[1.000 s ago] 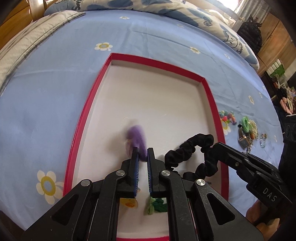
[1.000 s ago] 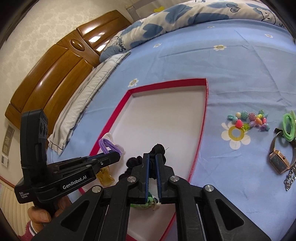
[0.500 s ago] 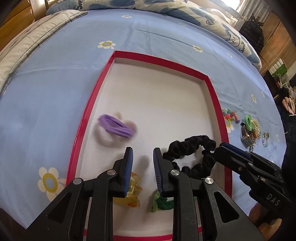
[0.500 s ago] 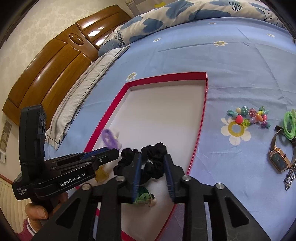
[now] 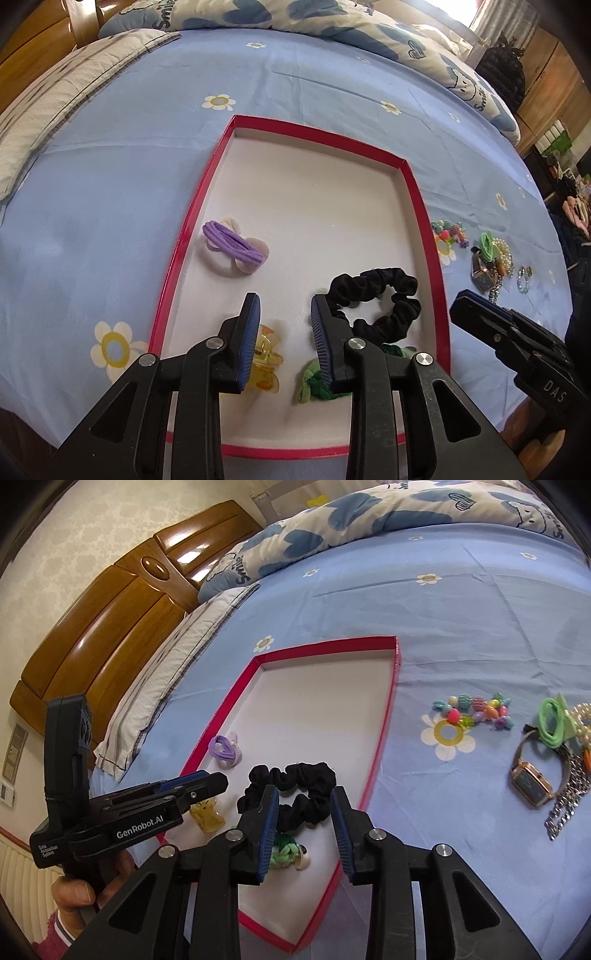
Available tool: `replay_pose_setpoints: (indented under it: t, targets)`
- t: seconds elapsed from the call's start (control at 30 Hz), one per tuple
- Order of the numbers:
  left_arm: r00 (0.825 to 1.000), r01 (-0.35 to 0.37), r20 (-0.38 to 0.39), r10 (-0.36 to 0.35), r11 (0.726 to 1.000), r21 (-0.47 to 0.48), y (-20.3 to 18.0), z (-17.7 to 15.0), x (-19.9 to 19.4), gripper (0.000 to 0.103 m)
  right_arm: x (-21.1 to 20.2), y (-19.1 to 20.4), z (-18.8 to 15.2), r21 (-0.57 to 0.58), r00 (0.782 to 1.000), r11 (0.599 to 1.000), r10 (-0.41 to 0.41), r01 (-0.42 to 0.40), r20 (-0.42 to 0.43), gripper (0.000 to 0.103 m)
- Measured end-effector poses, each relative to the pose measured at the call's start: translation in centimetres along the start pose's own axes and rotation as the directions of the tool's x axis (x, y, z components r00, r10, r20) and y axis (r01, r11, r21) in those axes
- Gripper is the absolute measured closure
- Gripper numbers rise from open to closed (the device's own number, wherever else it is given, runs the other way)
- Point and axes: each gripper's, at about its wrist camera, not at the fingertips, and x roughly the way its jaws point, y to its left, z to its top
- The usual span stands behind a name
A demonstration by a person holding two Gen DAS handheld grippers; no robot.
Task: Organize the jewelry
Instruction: 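Carry both items into the red tray and open both tools, then move both tools back over the remaining jewelry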
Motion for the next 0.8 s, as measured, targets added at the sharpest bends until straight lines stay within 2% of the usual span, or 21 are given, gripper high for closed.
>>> replay_pose_setpoints:
  t: [0.13, 0.2, 0.3, 0.8]
  targets:
    - [1.0, 0.011, 0.013, -0.011, 1.0, 0.007, -0.6, -0.1, -0.9, 0.077, -1.4, -0.7, -0.4, 0.019, 1.0, 1.0, -0.001, 0.001, 0.019, 0.069]
    - [1.0, 0.018, 0.02, -0.018, 1.0, 0.014, -1.0, -0.1, -1.3, 0.076, -2.1, -1.2, -0.6, 0.026, 0.999, 1.0, -0.007, 0.006, 0.031, 0.065]
    - [0.999, 0.03, 0.026, -0.031, 0.999, 0.027, -2.0, -0.2, -1.7, 0.072, -3.4, -2.3, -1.1, 0.045, 0.999, 0.999, -0.021, 0.019, 0.046, 0.064]
    - [0.995, 0.098, -0.002, -0.099, 0.985, 0.141, -8.9, -0.8, -1.4, 0.072, -9.7, -9.6, -3.3, 0.196, 0.983, 0.974, -0.137, 0.111, 0.123, 0.063]
